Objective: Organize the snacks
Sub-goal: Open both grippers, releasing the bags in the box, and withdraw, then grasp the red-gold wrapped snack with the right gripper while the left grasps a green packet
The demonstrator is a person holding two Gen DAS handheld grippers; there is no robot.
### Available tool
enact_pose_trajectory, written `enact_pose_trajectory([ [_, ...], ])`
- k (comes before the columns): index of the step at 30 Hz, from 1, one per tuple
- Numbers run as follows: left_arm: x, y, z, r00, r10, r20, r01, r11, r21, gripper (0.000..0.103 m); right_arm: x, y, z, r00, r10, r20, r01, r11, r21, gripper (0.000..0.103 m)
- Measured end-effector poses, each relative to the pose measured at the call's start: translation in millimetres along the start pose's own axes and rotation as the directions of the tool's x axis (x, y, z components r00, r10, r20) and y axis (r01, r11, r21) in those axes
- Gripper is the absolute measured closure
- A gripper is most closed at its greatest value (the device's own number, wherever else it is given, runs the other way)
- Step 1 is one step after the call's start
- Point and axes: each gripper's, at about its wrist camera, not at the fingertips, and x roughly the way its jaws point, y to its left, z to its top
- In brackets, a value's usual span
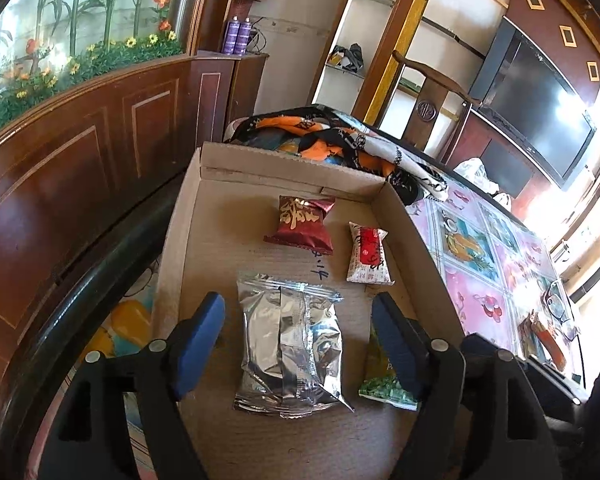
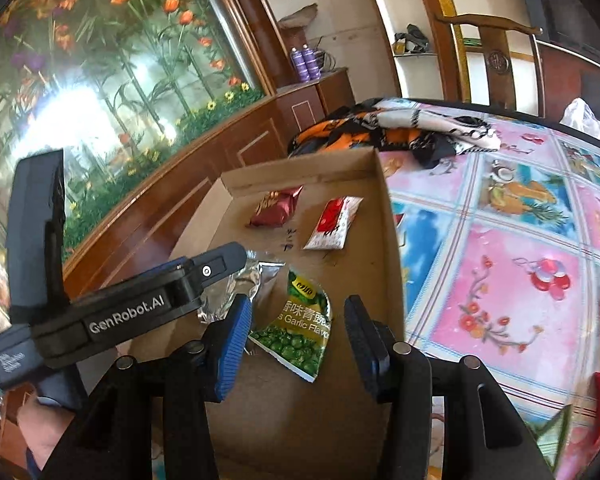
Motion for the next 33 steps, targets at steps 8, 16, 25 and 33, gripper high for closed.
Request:
enact_pose_trajectory([
  [8, -6, -9, 0, 0.999, -0.001, 0.036, 0.0, 0.999, 0.039, 0.025, -21, -9, -3, 1.0, -0.003, 0.014, 0.003, 1.0, 0.013, 0.05],
  [16, -17, -23, -3, 0.995, -0.045, 0.087, 0.037, 0.995, 0.096, 0.025, -59, -36, -12, 0.999, -0.012, 0.046, 0.01, 0.999, 0.041, 0.05],
  [25, -29, -70, -22, 0.985, -0.149, 0.091, 0.118, 0.952, 0.282, 0.022, -115, -115, -36, 0.985, -0.157, 0.071, 0.145, 0.977, 0.154, 0.051],
  [33, -37, -116, -44, 0.946, -0.322, -0.023, 0.305, 0.868, 0.391, 0.021, -139, -185, -48, 0.972, -0.234, 0.017, 0.216, 0.919, 0.329, 0.053],
])
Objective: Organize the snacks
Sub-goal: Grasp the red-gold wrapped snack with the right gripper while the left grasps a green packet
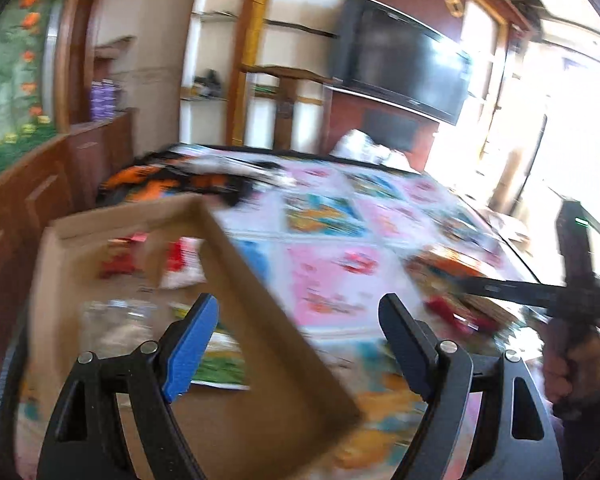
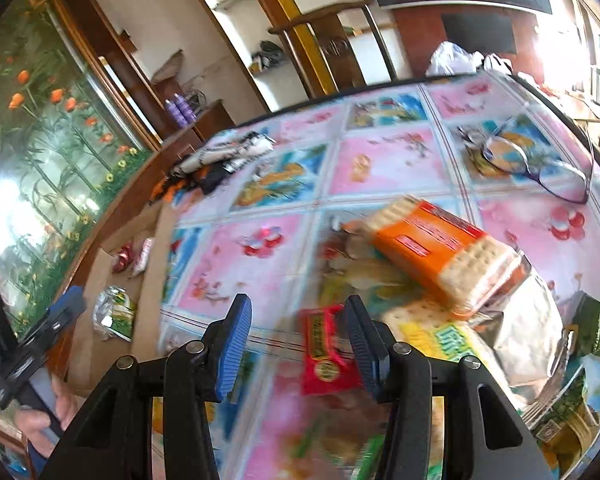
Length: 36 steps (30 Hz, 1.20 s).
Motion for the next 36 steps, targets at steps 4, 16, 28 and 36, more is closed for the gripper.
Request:
enact_pose_trajectory([
  [4, 9, -36, -6, 0.996, -0.055, -0.071, 0.063, 0.991, 0.12, 0.021, 11, 6, -6, 0.998, -0.037, -0.041, 0.035, 0.998, -0.057, 0.061],
  [16, 51, -111, -22, 0.96, -0.046, -0.278, 0.16, 0.9, 0.406, 0.021, 31, 24, -21, 0.982, -0.174, -0.077, 0.148, 0.954, -0.261, 0.083],
  [28, 111, -112, -22, 0.916, 0.05, -0.398, 0.092, 0.939, 0.332, 0.038, 7, 17, -9, 0.993, -0.112, -0.028, 0.106, 0.981, -0.162, 0.084],
  [36, 109, -111, -30, 0.929, 0.063, -0.365, 0.016, 0.978, 0.209, 0.058, -2, 16, -6, 0.997, -0.082, -0.01, 0.08, 0.987, -0.139, 0.084],
])
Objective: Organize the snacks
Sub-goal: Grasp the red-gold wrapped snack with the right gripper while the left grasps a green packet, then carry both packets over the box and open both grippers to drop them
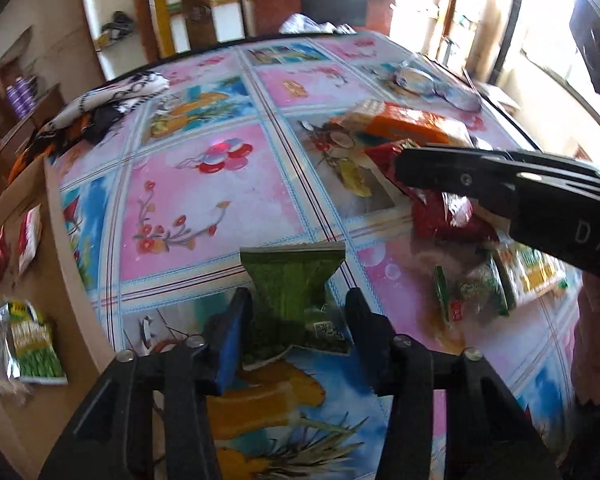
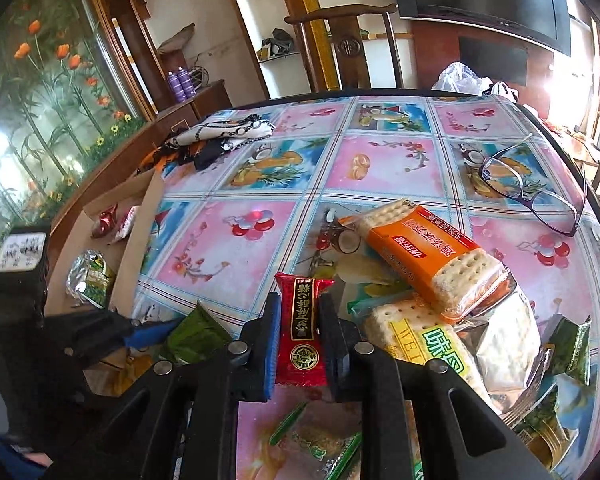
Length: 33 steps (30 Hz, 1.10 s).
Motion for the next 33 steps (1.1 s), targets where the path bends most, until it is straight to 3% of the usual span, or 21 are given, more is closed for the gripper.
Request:
enact_pose_trajectory([
  [6, -4, -1, -2, 0.998, -0.006, 0.056, 0.007, 1.0, -0.028, 0.065, -1, 1, 0, 1.0, 0.014, 0.004, -0.014, 1.0, 0.012, 0.084],
  [16, -34, 19, 2, 0.983, -0.055, 0.173, 0.071, 0.993, -0.091, 0.064, -4, 4, -1, 0.999, 0.034, 0.04, -0.035, 0.999, 0.025, 0.083],
  [33, -50, 40, 0, 0.976, -0.01, 0.219, 0.043, 0.988, -0.145, 0.064, -3, 16, -6, 0.996, 0.071, 0.054, -0.072, 0.997, 0.008, 0.083],
])
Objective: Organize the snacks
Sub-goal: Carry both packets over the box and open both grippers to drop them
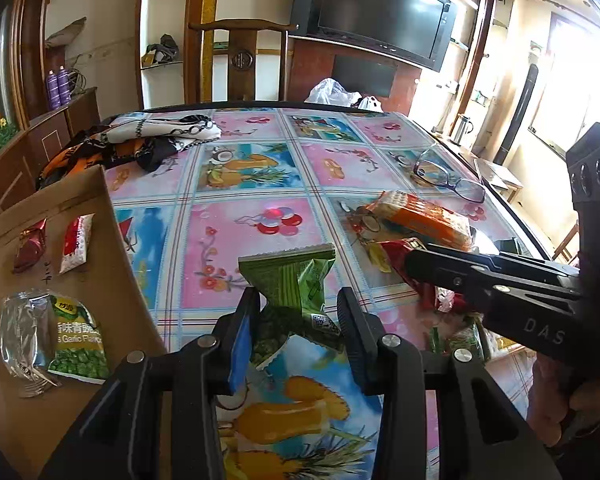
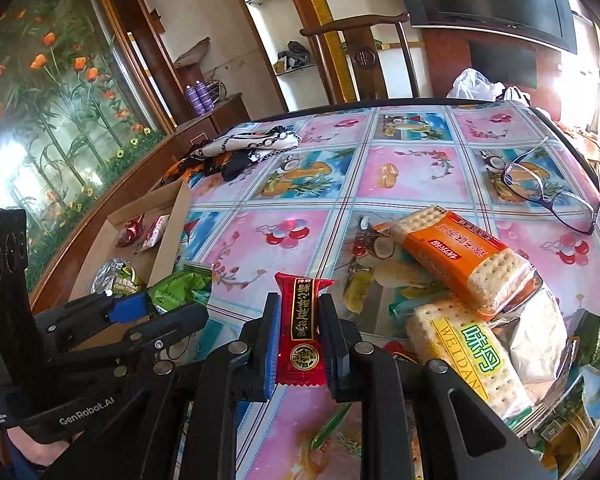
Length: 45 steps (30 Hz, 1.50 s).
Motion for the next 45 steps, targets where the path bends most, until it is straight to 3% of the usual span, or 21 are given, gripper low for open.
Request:
enact_pose_trajectory([
  [13, -9, 22, 3, 1.0, 0.012, 0.022, -0.01, 0.999, -0.048, 0.064, 1, 10, -3, 1.0, 0.028, -0.004, -0.028, 0.999, -0.023, 0.083],
  [21, -21, 57, 7, 0.998, 0.039, 0.046, -0.033, 0.992, -0.126, 0.064, -1, 28, -9, 0.997, 0.077, 0.0, -0.077, 0.995, -0.066, 0.083],
  [34, -39, 131, 6, 0.989, 0.132, 0.061, -0.108, 0.949, -0.296, 0.064, 2, 62, -19, 0.979, 0.202, -0.021, -0.203, 0.976, -0.081, 0.083],
  [45, -42, 166, 1, 0.981, 0.192, 0.036, -0.164, 0.912, -0.376, 0.064, 15, 119, -26, 0.957, 0.285, -0.057, -0.29, 0.95, -0.116, 0.083],
])
